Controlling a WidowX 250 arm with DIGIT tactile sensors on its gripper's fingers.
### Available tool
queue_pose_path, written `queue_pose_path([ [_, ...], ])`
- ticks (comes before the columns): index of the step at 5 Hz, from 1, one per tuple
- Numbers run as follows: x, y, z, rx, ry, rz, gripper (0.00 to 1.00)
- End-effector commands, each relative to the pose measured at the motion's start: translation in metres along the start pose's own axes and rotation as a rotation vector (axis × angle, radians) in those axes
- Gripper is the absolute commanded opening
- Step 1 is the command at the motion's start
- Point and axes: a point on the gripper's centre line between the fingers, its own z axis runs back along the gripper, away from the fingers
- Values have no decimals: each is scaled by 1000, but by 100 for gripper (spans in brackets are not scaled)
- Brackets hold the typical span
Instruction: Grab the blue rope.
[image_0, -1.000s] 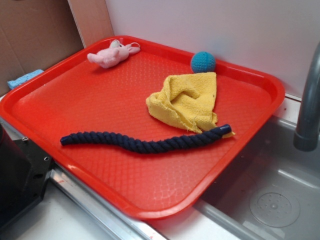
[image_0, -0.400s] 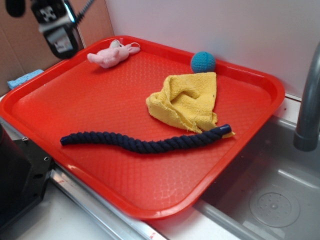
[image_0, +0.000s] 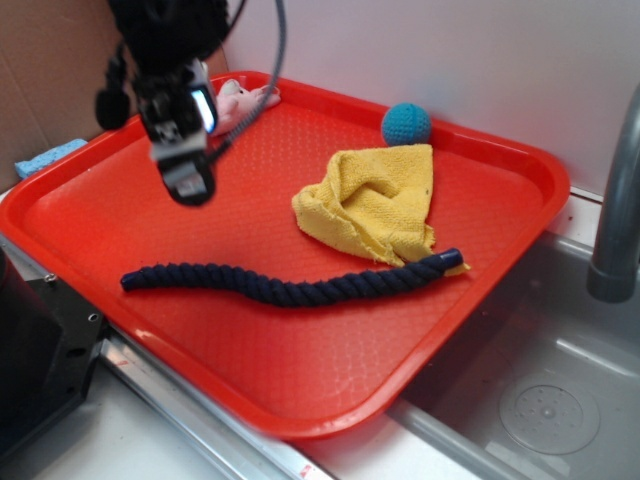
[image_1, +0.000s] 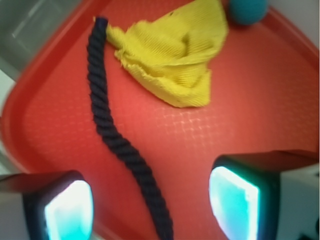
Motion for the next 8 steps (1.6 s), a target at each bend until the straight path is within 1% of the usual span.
queue_pose_path([
  [1,-4,-23,-53,62,54,-100,100],
  [2,-8,-16,-73,51,98,-76,100],
  [3,-8,-9,-86,5,110,-68,100],
  [4,-9,-7,-92,-6,116,-82,81],
  [5,-9,-8,-91,-23,105,-108,0],
  [6,-10,-9,-88,-18,104,-102,0],
  [7,-7,-5,-65,28,110,-25,0],
  [8,0,0,-22,50,70,147,0],
])
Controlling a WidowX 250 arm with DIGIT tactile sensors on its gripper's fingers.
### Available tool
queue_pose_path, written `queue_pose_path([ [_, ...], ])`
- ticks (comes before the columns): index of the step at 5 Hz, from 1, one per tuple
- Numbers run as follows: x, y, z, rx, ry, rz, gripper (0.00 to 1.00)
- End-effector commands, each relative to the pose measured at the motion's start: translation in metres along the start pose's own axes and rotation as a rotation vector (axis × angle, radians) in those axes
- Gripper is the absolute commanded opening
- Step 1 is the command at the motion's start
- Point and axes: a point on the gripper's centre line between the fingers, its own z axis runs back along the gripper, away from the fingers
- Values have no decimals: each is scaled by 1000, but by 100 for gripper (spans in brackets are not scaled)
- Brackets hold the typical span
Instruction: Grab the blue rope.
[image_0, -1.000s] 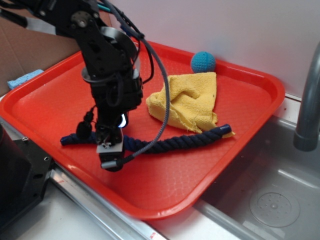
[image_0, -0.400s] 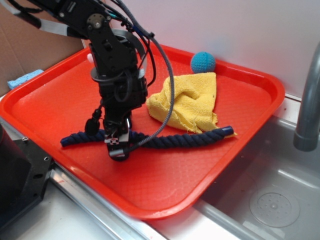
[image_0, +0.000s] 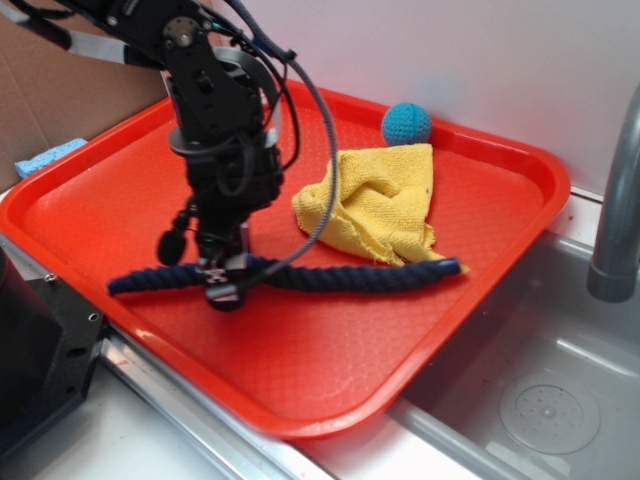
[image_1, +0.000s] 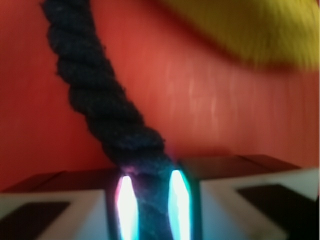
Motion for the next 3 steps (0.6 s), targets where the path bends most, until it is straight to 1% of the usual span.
queue_pose_path([
  [1,11,12,80,71,-89,333,0],
  [2,9,34,120,25,-118,528,0],
  [3,1,54,144,28,-131,668,0],
])
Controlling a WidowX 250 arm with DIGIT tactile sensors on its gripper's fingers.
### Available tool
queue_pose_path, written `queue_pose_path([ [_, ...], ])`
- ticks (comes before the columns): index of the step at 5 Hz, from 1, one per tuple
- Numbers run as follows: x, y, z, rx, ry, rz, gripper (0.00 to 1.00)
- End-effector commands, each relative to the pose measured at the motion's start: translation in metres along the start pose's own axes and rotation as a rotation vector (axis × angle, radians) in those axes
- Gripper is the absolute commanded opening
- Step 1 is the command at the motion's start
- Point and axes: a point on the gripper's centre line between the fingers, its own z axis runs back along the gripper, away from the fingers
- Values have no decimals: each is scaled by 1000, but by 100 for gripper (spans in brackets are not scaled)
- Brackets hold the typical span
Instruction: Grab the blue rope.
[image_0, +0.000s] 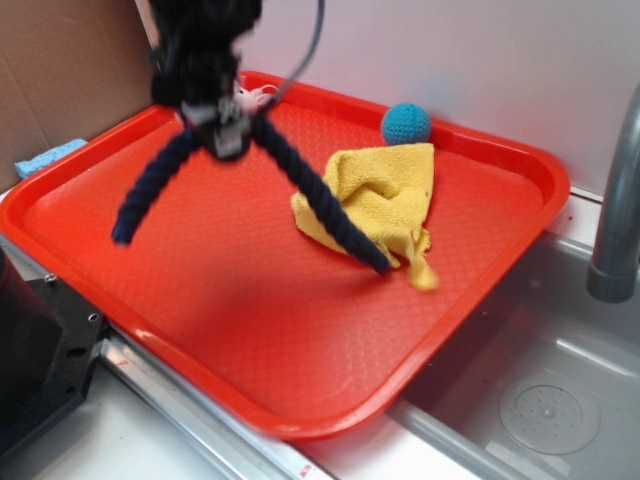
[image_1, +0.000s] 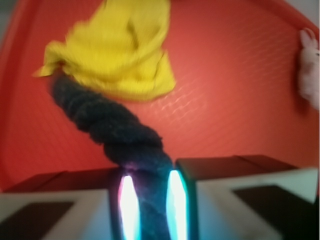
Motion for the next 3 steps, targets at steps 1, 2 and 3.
queue_pose_path([
  [1,5,39,51,13,-82,274,0],
  [2,7,42,51,0,-90,278,0],
  [3,10,44,47,34,-45,260,0],
])
